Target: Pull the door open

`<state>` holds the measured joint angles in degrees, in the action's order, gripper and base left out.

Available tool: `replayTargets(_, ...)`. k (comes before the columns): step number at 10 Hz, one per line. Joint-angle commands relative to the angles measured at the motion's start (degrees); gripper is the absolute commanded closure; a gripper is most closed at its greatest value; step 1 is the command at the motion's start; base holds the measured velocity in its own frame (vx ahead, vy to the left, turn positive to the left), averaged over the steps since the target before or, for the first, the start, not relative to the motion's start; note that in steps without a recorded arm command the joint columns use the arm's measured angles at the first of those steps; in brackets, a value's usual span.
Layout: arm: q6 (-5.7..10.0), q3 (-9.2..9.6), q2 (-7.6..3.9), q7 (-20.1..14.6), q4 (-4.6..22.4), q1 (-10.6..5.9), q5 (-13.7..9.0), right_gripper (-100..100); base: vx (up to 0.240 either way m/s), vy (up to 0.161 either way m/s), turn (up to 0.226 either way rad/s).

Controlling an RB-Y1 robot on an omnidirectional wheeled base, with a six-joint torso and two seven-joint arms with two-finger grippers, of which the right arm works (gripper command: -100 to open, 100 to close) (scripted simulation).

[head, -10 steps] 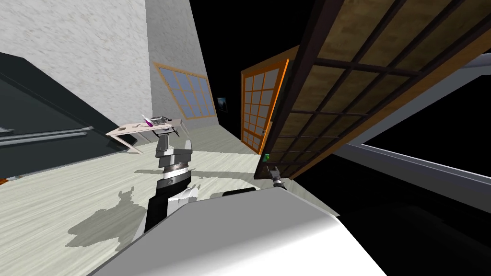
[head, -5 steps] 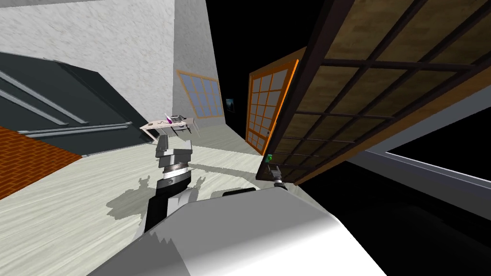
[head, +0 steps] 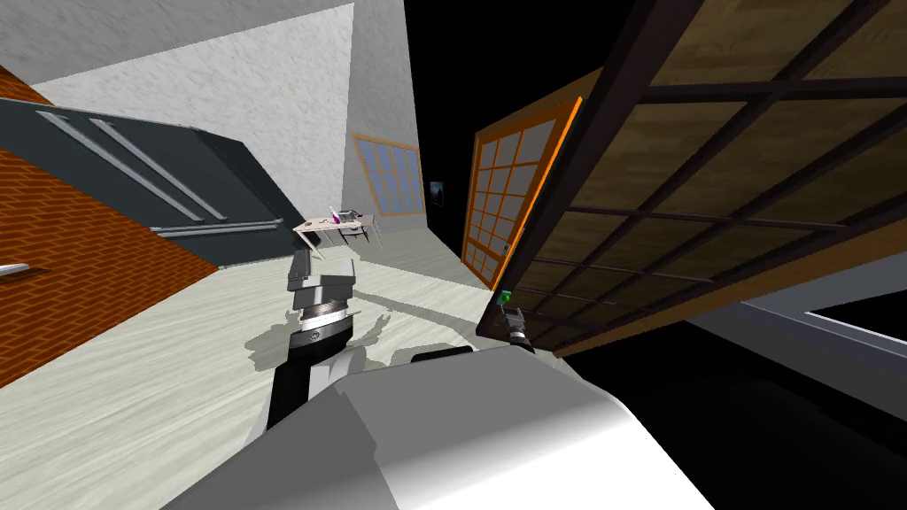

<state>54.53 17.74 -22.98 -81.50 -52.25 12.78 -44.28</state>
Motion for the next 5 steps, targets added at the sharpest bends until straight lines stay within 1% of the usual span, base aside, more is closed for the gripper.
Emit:
replayTargets(1, -0.09, -1.73, 0.60, 0.34, 0.74, -0.21, -0.45, -100, -0.004, -0.035, 0.235)
replayTargets(5, -0.45, -5.92, 2.05, 1.36, 1.87, -0.33, -1.57, -100, -0.005, -0.039, 0.208)
